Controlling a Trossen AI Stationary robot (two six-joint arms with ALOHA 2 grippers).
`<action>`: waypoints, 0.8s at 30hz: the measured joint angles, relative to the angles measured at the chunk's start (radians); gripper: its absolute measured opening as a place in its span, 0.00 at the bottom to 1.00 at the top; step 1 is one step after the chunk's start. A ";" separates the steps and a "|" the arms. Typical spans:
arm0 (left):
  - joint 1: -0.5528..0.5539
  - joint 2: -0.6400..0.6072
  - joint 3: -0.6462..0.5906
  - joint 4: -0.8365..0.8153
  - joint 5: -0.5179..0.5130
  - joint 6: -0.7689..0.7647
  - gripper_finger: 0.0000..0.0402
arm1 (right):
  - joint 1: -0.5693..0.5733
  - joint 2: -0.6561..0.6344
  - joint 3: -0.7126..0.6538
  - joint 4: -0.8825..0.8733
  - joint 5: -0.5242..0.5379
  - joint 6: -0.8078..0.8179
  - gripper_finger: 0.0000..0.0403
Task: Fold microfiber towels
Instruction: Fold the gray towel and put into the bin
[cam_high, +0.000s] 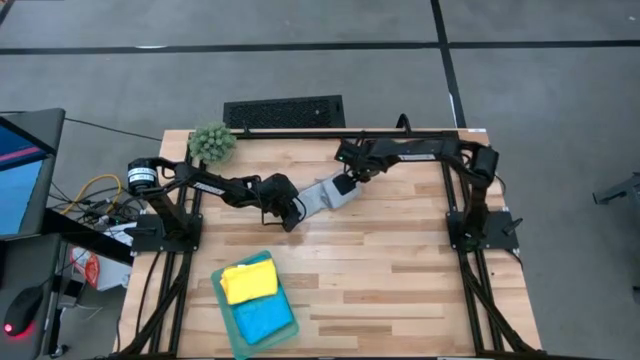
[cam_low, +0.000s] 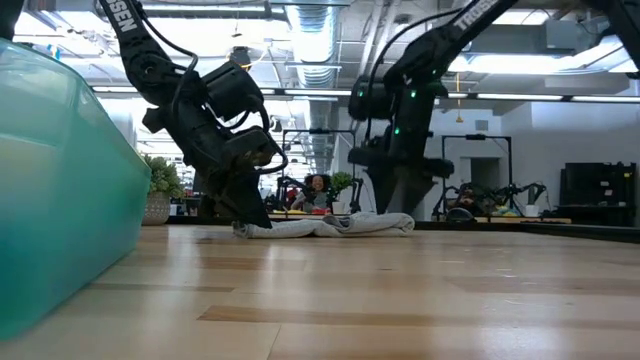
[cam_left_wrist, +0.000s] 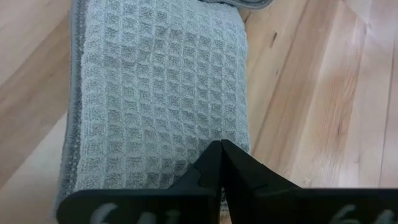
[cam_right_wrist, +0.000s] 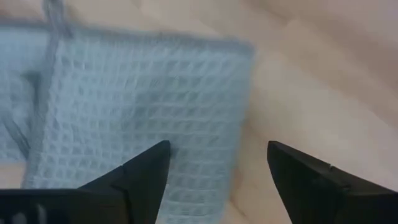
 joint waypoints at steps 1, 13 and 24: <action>0.000 0.000 0.000 0.000 0.000 0.000 0.00 | 0.001 0.014 0.001 0.003 -0.011 0.000 0.73; 0.000 0.000 0.000 0.005 -0.001 -0.001 0.00 | -0.005 0.046 0.001 0.022 -0.116 -0.029 0.28; -0.033 0.000 0.001 0.006 -0.001 -0.024 0.00 | 0.017 0.027 0.090 -0.116 -0.095 0.004 0.09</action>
